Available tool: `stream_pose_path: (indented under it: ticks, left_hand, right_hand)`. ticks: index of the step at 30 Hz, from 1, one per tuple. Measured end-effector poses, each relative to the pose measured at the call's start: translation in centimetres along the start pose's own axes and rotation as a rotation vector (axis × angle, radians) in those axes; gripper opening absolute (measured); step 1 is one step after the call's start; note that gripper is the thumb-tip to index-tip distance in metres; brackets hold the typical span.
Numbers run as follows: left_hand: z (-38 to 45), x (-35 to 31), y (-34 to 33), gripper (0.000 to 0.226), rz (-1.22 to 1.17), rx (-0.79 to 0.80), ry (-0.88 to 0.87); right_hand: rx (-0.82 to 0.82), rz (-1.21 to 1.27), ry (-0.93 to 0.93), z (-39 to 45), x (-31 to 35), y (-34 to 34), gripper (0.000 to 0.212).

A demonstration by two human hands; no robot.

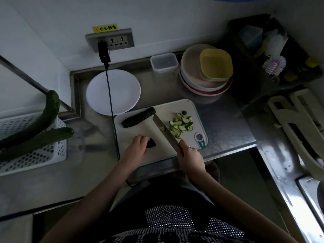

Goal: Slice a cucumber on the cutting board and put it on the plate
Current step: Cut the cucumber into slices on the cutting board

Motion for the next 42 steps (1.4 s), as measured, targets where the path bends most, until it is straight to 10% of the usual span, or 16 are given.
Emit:
stream_pose_path:
  ticks: [15,42]
  left_hand:
    - [-0.8,-2.1,-1.3,0.034,0.143,-0.024,-0.262]
    - [0.9,-2.6,0.0,0.042,0.133,0.009,-0.226]
  right_hand:
    - [0.076,-0.117,0.041,-0.6,1.7,-1.7,0.022]
    - [0.205,-0.423,0.094,-0.1,1.8,-3.3,0.027]
Point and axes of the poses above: each hand's wrist, its own z-axis towards the middle knuckle, its own y-axis out of the back of the hand, x = y × z, the point moved 6 cm from there along z, towards the middle knuckle, and after that the axes turned 2 degrees about x, right-handed, at the moved point
